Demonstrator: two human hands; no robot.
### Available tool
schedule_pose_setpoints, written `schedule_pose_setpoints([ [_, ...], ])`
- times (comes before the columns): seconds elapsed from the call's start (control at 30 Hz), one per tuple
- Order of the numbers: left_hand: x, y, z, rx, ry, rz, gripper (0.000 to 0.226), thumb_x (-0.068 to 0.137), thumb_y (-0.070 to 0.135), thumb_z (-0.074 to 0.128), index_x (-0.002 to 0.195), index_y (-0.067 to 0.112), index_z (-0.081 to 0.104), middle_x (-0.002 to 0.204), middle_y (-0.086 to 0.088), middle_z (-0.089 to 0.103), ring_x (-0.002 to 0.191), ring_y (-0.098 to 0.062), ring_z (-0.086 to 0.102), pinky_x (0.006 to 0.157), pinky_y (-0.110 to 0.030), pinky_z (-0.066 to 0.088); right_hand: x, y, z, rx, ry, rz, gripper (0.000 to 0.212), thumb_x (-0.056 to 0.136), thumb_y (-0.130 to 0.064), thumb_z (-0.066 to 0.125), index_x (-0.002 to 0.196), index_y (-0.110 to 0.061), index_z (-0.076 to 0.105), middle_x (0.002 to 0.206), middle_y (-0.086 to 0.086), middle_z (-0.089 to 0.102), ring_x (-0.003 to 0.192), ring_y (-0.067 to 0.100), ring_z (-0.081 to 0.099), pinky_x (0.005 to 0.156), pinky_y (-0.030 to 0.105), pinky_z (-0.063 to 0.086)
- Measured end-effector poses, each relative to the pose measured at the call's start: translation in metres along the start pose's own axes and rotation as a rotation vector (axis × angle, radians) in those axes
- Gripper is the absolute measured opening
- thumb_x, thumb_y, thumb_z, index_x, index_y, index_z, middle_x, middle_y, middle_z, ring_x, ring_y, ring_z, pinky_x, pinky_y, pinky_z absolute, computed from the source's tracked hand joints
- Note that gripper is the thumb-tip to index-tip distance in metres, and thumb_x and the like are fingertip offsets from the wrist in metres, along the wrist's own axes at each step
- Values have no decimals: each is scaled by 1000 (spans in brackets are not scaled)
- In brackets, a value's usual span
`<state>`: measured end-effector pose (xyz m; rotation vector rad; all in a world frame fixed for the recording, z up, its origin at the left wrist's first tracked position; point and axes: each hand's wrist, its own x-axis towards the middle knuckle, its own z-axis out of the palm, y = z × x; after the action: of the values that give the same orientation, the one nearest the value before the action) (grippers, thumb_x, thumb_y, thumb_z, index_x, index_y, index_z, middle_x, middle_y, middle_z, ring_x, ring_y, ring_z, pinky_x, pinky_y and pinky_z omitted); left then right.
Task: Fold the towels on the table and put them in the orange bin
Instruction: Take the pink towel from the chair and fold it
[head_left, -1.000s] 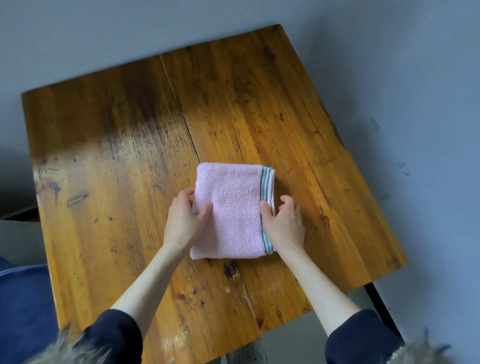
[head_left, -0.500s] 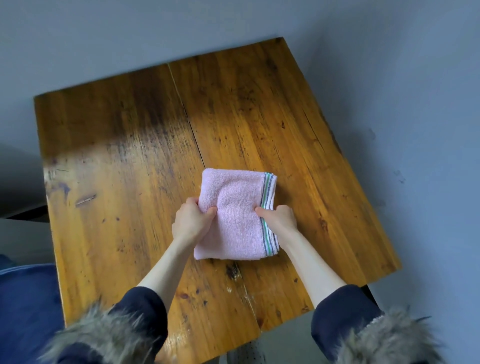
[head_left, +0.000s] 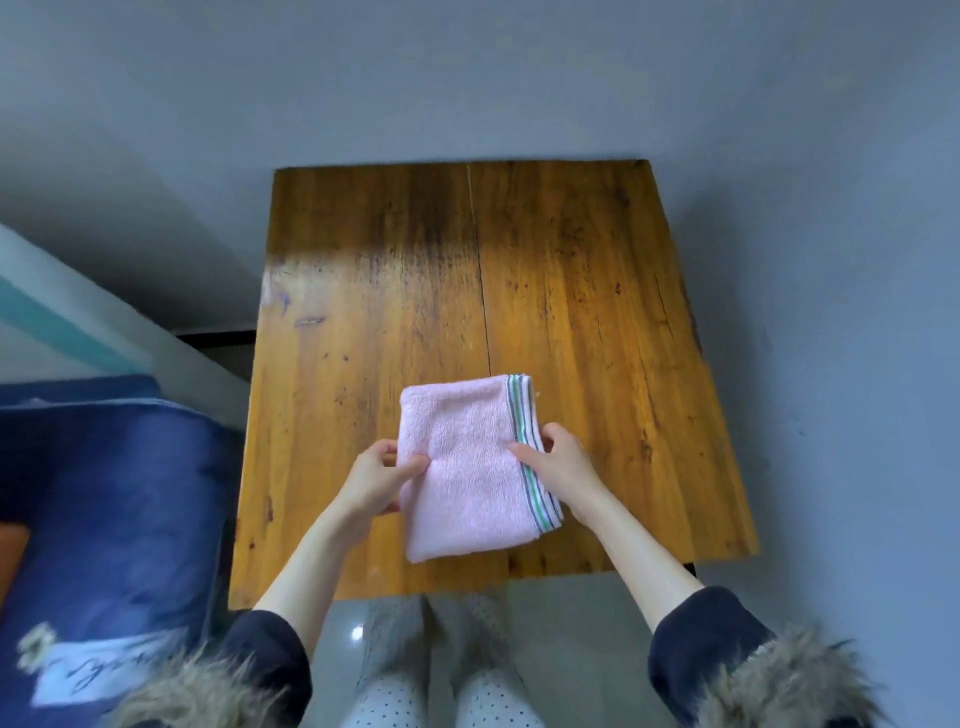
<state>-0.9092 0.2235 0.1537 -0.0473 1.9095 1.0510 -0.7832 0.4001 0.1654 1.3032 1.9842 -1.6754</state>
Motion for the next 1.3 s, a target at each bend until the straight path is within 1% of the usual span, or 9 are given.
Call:
schedule_pose_setpoints([
  [0.07,-25,-3,-16,-74,43,23,23,87,24,64,105,14,55,107,-3,64,91,-17,64,69,-34,53,-16,-17,7,-56,-17,-64,18,90,-29,59,101,-19,49,102,6,61,82,16,63,65,32,53],
  [0.27,-97,-16,-87,-254,243,89,21,87,19,63,106,13,57,102,0,64,89,-11,63,68,-30,57,-53,-86,47,-210,-246,-254,17,88,-26,57,103,-19,54,99,-2,62,83,8,60,62,21,46],
  [0.37,-129,-36,-128,-325,349,133,18,87,16,61,104,11,58,98,-1,65,83,-11,63,61,-23,56,-73,-121,84,-246,-340,-336,18,86,-25,60,102,-17,57,99,-1,63,86,12,61,67,24,48],
  [0.67,-230,-143,-249,-549,650,134,20,87,19,62,106,14,58,99,-1,65,84,-14,63,67,-31,54,-142,-177,264,-417,-517,-517,6,81,-17,59,86,-17,57,81,-2,57,73,12,54,61,24,42],
  [0.77,-262,-187,-289,-613,727,128,10,88,21,61,97,19,57,98,-1,65,80,-13,63,59,-26,52,-168,-186,335,-477,-562,-581,4,81,-16,59,83,-19,58,79,-4,59,71,8,54,58,22,39],
  [0.9,-294,-242,-333,-688,816,76,26,87,21,62,110,9,57,104,-10,66,88,-24,64,70,-37,51,-195,-187,420,-521,-632,-591,7,82,-14,59,88,-13,61,82,-1,62,72,8,56,60,22,42],
  [1.0,-304,-273,-358,-757,850,36,28,86,21,63,111,8,57,107,-14,66,83,-23,62,66,-31,46,-204,-187,468,-559,-682,-602,2,83,-13,60,84,-16,60,79,-4,61,69,6,55,57,18,40],
  [1.17,-293,-296,-402,-814,858,5,24,86,20,64,108,15,57,107,-3,65,94,-17,63,88,-40,51,-191,-211,529,-654,-738,-574,2,84,-17,60,84,-18,59,84,-1,63,73,10,57,63,22,45],
  [1.3,-267,-294,-458,-818,900,-12,22,86,22,64,105,16,56,102,1,64,89,-13,62,76,-32,52,-169,-252,582,-691,-772,-555,5,86,-20,59,91,-17,59,93,3,65,86,17,63,78,32,52],
])
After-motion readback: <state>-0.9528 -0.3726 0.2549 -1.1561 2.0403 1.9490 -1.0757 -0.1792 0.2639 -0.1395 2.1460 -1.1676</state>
